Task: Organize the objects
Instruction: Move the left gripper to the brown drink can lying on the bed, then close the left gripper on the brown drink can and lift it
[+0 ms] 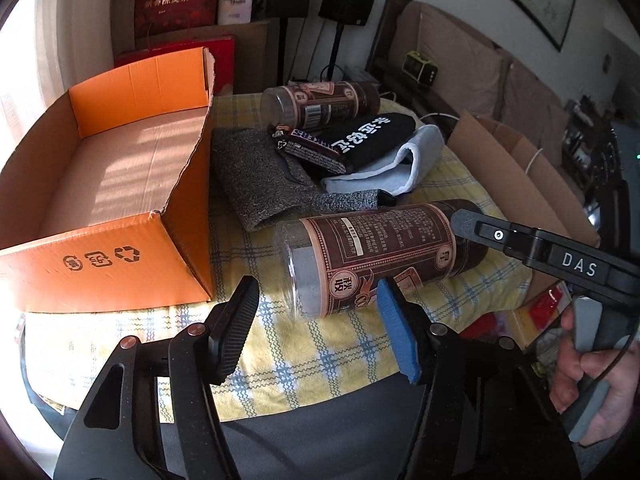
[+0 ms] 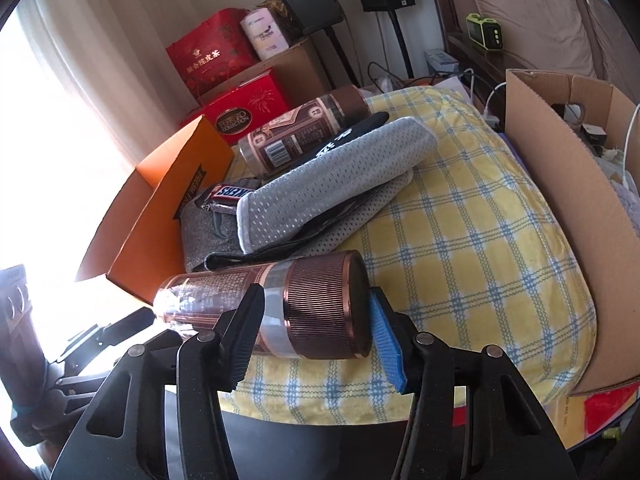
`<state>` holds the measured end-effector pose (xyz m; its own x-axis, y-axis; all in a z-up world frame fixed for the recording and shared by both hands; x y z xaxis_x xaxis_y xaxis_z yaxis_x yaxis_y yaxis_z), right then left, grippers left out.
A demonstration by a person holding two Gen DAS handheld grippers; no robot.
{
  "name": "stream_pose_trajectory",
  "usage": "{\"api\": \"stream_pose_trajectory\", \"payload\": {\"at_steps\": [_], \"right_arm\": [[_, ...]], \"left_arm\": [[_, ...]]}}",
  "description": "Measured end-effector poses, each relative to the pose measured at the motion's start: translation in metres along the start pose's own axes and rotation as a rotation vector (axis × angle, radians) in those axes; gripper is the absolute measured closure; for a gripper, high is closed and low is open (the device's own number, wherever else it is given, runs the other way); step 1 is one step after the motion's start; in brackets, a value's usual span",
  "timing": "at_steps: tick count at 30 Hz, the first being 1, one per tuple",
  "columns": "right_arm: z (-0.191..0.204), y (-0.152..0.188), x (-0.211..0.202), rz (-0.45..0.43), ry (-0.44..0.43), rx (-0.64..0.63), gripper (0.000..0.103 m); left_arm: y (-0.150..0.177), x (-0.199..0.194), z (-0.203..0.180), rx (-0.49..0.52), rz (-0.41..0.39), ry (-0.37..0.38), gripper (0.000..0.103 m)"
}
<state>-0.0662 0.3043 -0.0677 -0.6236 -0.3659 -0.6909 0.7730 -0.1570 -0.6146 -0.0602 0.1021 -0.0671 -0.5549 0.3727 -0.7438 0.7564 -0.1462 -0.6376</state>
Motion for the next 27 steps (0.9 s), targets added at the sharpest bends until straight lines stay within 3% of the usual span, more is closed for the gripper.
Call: {"api": "stream_pose_trajectory", "payload": {"at_steps": [3, 10, 13, 21, 27], "right_arm": [[0.0, 0.002, -0.001, 0.003, -0.015, 0.006, 0.053], [0.005, 0.001, -0.009, -0.001, 0.02, -0.015, 0.055], [0.014, -0.001, -0.022, -0.031, 0.046, -0.047, 0.055], [0.05, -0.024, -0.056, -0.107, 0.005, -0.086, 0.055], [0.103, -0.051, -0.05, -0.13, -0.045, -0.155, 0.055]], "left_arm": [[0.001, 0.003, -0.004, -0.006, 0.018, 0.053, 0.053], [0.002, 0.001, -0.008, -0.006, 0.014, 0.043, 0.053], [-0.001, -0.016, -0.012, -0.003, -0.015, 0.057, 0.052], [-0.03, -0.068, -0.004, -0.006, -0.124, 0.055, 0.053], [-0.055, -0.095, 0.036, -0.045, -0.188, 0.004, 0.052]]}}
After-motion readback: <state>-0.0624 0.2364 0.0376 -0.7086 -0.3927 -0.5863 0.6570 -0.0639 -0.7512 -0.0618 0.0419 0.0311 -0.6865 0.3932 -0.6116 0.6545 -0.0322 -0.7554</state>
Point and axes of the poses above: each gripper's, at about its wrist camera, not at the fingertips, and x roughly the way its jaws point, z to its left, y to its underside, the point moved 5 cm from there along x, roughly the way its jaws point, and after that the axes turned 2 degrees about -z, right-handed, at the moved point
